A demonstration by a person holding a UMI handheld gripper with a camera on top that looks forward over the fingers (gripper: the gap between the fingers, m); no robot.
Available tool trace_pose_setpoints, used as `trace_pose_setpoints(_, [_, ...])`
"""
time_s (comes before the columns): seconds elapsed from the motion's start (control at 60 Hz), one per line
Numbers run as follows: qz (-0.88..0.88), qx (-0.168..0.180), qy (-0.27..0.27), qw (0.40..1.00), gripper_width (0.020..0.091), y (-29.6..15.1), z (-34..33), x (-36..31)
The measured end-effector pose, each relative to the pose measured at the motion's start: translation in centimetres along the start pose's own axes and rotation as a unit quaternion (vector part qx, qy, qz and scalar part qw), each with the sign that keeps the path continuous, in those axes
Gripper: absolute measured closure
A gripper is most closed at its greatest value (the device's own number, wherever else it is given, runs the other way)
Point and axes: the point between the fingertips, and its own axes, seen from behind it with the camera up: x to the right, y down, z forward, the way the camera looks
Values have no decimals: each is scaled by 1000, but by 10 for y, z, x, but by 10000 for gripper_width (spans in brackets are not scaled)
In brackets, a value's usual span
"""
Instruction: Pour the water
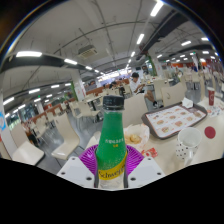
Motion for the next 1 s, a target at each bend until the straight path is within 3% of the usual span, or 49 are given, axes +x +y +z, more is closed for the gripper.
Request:
trace_pose_setpoints(0.133, [276, 22, -69, 959, 781, -64, 5, 22])
trace_pose_setpoints(0.283, [591, 0, -106, 800, 781, -77, 4, 74])
trace_pose_setpoints(0.433, [737, -35, -131, 663, 783, -55, 13, 103])
trace_pose_setpoints(0.633, [822, -36, -195, 534, 783, -89, -19, 120])
trace_pose_setpoints(0.833, [813, -79, -225, 530, 785, -96, -33, 99])
trace_pose_setpoints(0.917, [772, -90, -252, 577, 782, -114, -22, 81])
trace_pose_setpoints(1.0, [678, -66, -290, 672, 780, -157, -50, 82])
